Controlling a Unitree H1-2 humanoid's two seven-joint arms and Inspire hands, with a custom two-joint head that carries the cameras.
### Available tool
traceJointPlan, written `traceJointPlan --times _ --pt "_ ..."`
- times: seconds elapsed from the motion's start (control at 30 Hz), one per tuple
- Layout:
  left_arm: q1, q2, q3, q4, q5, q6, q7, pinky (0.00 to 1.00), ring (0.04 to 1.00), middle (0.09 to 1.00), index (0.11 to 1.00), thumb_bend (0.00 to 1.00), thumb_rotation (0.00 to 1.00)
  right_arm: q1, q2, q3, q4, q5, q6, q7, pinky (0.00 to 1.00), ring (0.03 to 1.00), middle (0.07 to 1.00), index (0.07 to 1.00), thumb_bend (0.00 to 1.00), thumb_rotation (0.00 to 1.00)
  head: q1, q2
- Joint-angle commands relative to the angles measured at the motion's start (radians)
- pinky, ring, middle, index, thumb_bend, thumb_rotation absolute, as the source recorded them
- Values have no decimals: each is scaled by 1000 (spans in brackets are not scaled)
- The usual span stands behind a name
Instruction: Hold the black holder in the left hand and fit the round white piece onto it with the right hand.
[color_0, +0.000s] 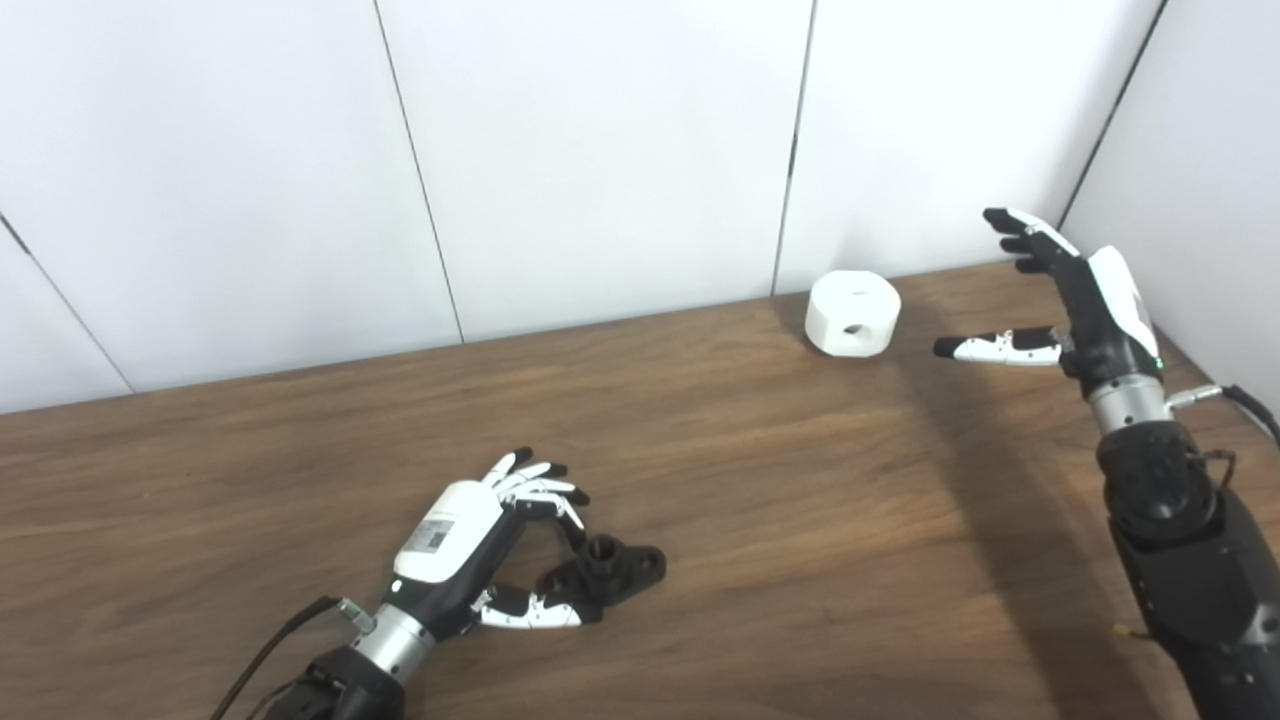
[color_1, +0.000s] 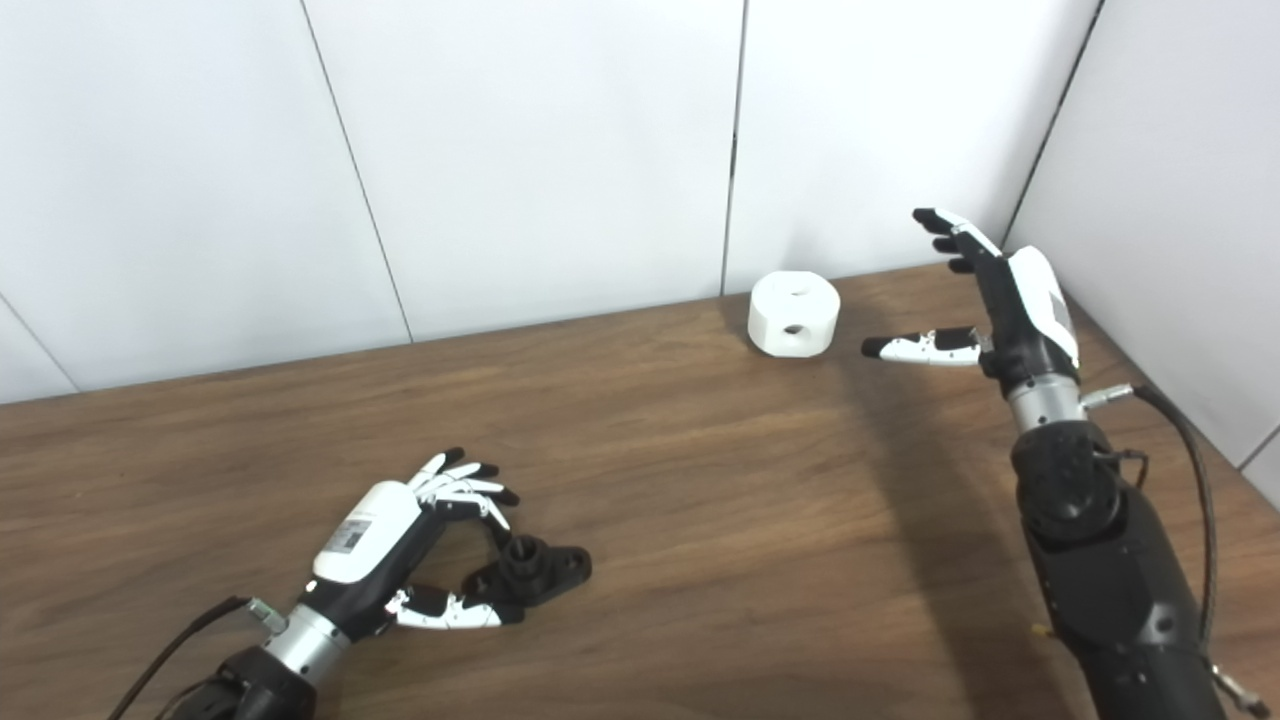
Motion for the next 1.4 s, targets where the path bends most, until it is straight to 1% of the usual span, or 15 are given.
traceJointPlan --times 0.0,0.13,0.17,0.27,0.33,0.47,0.6,0.73,0.9,0.93,1.0,1.17,1.27,1.37 --pt "19 0 -6 39 14 -7 12 988 884 760 485 524 61 -56 -40 3 5 1 -23 1 796 849 863 840 911 200 1 1" --pt "21 -1 -4 35 13 -10 14 987 883 757 484 524 61 -100 -53 36 51 -32 32 17 810 867 870 837 920 230 0 -5" --pt "22 -1 -4 35 10 -13 15 987 882 756 484 524 61 -116 -55 47 72 -42 34 16 805 870 874 834 922 231 -1 -5" --pt "27 -2 -3 32 -2 -20 9 988 880 756 484 524 62 -159 -55 71 134 -52 16 10 789 868 877 809 918 188 -3 -3" --pt "29 -1 -3 28 -8 -19 2 998 884 759 485 524 65 -174 -55 81 154 -53 16 11 795 876 887 807 921 199 -3 -3" --pt "35 -1 -4 21 -11 -26 3 996 882 755 485 523 70 -209 -54 110 196 -65 32 22 816 888 894 811 917 201 -1 -3" --pt "49 1 -5 -1 -9 -17 -8 995 884 756 484 524 65 -239 -51 133 229 -66 61 37 838 906 908 811 930 199 1 -3" --pt "59 1 -1 -14 -8 -18 -7 1000 888 756 485 524 62 -266 -48 160 253 -76 75 38 836 910 911 798 939 193 1 -3" --pt "69 2 5 -25 -10 -17 -13 1000 890 757 485 524 61 -290 -56 191 278 -99 85 43 835 912 911 794 938 226 1 -3" --pt "73 3 6 -31 -11 -16 -14 1000 890 758 485 524 61 -295 -57 198 281 -106 95 47 835 913 912 794 939 232 1 -11" --pt "79 3 8 -39 -10 -16 -15 1000 891 759 485 524 62 -304 -58 210 291 -117 106 50 829 918 917 792 941 251 1 -11" --pt "91 2 14 -59 -10 -14 -22 1000 892 759 485 524 64 -321 -62 226 324 -117 94 59 831 920 917 788 945 251 1 -18" --pt "97 4 17 -61 -12 -24 -20 1000 888 759 485 524 63 -327 -60 234 336 -116 94 64 832 924 916 787 949 256 -7 -38" --pt "102 5 18 -61 -14 -32 -16 1000 882 757 484 524 64 -336 -53 242 352 -113 97 64 829 928 919 792 950 266 -13 -48"
